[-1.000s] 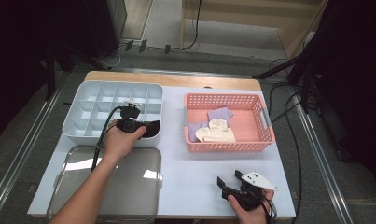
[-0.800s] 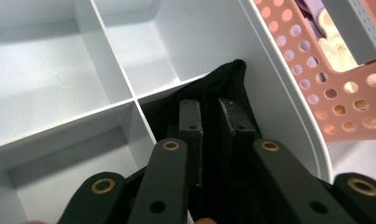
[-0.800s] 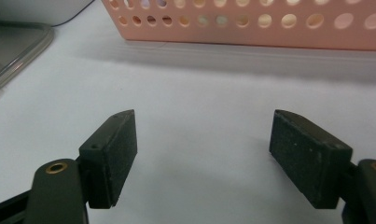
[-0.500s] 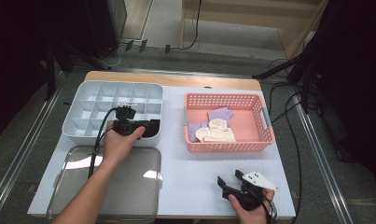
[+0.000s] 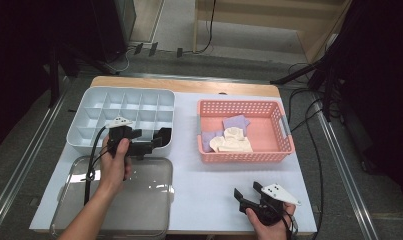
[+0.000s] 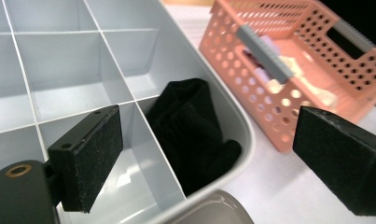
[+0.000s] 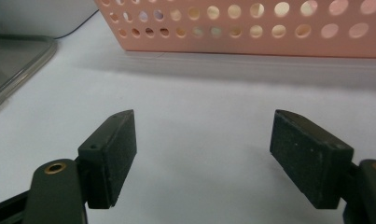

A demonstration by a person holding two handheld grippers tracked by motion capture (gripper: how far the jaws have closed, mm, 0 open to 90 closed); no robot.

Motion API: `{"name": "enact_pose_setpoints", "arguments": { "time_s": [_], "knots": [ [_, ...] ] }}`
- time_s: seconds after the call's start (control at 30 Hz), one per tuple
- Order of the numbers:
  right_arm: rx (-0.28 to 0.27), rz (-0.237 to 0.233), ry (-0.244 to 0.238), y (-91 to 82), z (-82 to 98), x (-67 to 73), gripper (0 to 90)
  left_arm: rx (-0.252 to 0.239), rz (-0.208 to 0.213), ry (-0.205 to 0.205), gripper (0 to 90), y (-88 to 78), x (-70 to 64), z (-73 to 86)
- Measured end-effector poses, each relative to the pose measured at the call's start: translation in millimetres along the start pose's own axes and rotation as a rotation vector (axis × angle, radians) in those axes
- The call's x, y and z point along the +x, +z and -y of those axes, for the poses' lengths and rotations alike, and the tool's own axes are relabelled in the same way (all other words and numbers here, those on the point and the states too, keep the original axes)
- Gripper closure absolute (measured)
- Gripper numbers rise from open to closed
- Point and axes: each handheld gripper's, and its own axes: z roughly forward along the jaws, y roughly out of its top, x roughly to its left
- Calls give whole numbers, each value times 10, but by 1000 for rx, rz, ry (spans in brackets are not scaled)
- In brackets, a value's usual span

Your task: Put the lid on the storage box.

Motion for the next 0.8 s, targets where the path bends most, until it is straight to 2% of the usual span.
{"name": "enact_pose_setpoints", "arguments": {
  "time_s": [0.17,0.23,0.37,0.63,0.77,0.8],
  "knots": [
    [-5,0,-4,-4,-9,-5,232,-23,1,14,91,-103,-51,83],
    [-6,3,-3,-9,-16,-8,233,-30,-10,35,91,-157,-87,157],
    [-14,3,-1,-13,-30,-19,236,-41,-8,26,92,-215,-123,293],
    [-28,17,5,-48,-44,-34,245,-58,-16,35,92,-245,-168,621],
    [-37,26,10,-62,-64,-51,250,-40,-37,55,92,-213,-182,758],
    [-40,25,8,-62,-72,-54,251,-36,-24,50,92,-209,-174,791]
  ]
}}
